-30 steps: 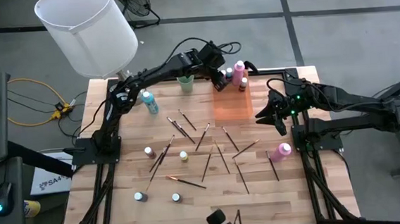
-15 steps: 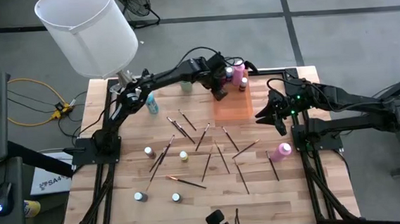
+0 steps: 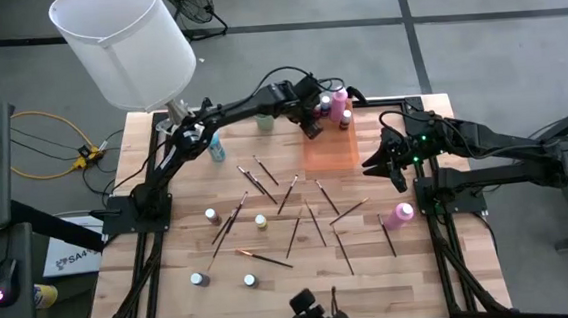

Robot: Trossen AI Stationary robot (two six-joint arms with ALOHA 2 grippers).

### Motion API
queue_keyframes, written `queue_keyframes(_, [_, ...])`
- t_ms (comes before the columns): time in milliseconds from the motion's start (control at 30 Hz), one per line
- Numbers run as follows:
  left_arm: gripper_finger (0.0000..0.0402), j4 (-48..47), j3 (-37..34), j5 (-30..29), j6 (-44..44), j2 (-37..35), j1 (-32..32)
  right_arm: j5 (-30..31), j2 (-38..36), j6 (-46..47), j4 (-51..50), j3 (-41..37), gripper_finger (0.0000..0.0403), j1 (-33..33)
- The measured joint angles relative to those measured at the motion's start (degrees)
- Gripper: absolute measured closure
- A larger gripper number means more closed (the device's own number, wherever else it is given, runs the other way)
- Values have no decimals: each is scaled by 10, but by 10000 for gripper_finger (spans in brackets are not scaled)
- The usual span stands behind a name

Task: Pick & Place Paint Supplies
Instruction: Put the brown paint bottle into the orange bin

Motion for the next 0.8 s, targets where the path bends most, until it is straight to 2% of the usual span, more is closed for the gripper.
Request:
queue_keyframes(633, [277, 3, 0, -5, 0, 0, 6, 0, 0, 0, 2, 0, 290, 0])
queue_keyframes(800, [244, 3, 0, -6, 0, 0, 6, 0, 0, 0, 2, 0, 290, 0])
